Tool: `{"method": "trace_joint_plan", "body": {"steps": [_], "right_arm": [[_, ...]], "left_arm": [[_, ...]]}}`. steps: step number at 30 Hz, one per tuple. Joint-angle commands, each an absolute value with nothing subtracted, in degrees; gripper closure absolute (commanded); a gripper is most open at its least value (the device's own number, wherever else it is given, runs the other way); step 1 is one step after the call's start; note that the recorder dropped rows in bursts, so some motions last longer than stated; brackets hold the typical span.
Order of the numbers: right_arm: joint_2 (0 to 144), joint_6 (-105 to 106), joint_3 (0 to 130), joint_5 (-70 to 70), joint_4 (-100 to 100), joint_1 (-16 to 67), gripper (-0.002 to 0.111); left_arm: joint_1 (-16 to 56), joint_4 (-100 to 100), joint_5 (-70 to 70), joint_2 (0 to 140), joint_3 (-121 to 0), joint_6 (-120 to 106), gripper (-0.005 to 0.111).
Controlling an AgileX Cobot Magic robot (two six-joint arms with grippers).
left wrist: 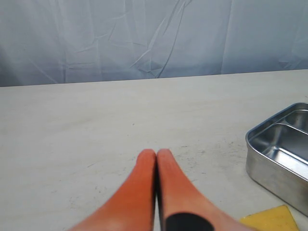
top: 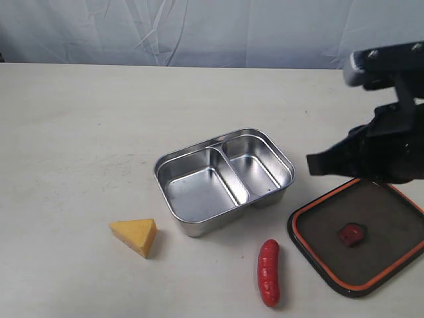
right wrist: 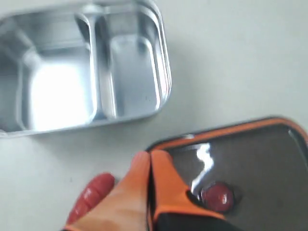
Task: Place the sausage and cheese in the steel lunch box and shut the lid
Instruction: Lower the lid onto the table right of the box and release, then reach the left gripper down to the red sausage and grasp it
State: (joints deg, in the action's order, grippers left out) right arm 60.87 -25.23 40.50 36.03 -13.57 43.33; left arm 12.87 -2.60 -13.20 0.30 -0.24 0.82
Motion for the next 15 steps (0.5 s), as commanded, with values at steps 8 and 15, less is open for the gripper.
{"method": "trace_joint_plan", "body": {"steps": [8, 15], "right_arm": [[53.40, -24.42, 40.26, 39.12, -18.13, 40.01, 0.109], [52.85, -24.42, 40.26, 35.58, -18.70, 40.01, 0.109]], "left_arm": [[13.13, -2.16, -13.27, 0.00, 0.00, 0.89, 0.107], [13.13, -24.31, -1.24, 0.00, 0.00, 6.11, 0.107]]}}
